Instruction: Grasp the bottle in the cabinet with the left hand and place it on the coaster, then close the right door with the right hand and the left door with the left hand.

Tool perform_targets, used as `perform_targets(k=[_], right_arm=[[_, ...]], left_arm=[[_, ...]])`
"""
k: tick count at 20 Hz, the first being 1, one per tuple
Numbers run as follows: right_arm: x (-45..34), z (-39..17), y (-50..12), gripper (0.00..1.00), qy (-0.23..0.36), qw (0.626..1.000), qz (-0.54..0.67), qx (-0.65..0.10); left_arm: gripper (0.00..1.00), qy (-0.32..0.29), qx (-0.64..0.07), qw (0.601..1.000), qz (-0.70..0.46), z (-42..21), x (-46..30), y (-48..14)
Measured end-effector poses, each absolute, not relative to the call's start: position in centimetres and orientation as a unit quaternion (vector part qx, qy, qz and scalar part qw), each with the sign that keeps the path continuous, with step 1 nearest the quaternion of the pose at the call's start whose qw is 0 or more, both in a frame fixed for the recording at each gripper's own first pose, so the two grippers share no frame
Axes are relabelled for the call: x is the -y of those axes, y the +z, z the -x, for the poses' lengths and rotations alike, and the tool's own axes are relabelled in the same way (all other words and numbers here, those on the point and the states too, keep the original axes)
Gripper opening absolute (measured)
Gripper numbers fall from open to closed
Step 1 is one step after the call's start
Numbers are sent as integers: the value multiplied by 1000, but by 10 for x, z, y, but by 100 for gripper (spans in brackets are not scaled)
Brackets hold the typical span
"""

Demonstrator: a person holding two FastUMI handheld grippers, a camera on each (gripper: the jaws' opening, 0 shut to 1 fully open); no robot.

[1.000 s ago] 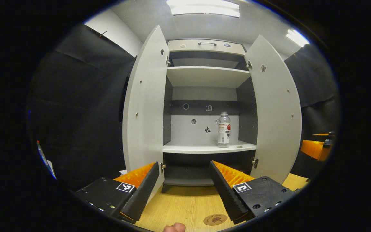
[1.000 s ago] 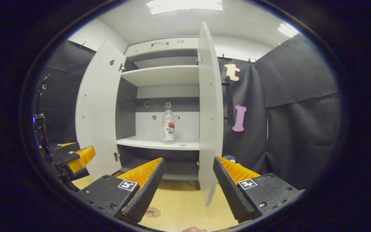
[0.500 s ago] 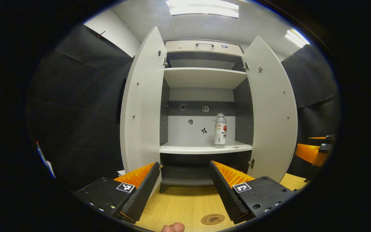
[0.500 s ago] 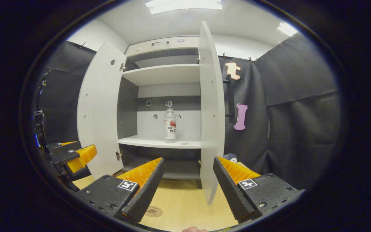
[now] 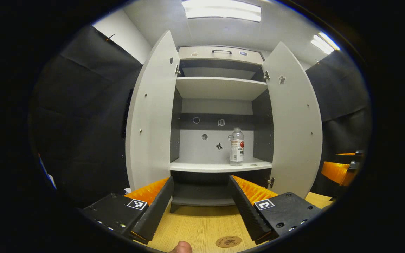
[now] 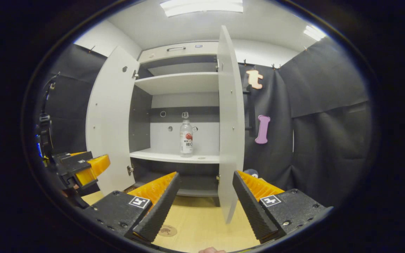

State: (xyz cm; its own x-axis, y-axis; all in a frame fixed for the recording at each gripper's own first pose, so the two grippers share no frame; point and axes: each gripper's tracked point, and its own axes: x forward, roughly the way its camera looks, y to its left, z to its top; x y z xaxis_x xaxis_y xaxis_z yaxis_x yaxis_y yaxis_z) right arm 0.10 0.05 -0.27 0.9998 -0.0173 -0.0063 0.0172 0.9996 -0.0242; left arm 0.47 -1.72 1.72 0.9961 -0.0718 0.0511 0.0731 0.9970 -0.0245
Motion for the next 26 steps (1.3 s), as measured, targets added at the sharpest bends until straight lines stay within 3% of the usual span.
perform_targets(k=[3,5,6,13,24,26], right_arm=[[0,-1,-2,99,-9,1000,11,-2],[-1,0,-1,94,-10,1000,13,-2],[-1,0,-1,99,-12,1000,14,-1],[4,4,-3,99,-24,1000,6,-6],[37,13,-10,99,-63,998,-1,-17],[46,12,-11,94,-76,997,-2,-21]], left_arm=[[95,-39,23,999,9,-9,18,19],[95,-47,21,999,12,-15,23,21],[94,-56,21,998,17,-19,26,23],[95,-118,32,992,31,-62,66,47],[95,-165,47,985,8,-179,148,73],[95,-173,47,984,-2,-205,165,73]])
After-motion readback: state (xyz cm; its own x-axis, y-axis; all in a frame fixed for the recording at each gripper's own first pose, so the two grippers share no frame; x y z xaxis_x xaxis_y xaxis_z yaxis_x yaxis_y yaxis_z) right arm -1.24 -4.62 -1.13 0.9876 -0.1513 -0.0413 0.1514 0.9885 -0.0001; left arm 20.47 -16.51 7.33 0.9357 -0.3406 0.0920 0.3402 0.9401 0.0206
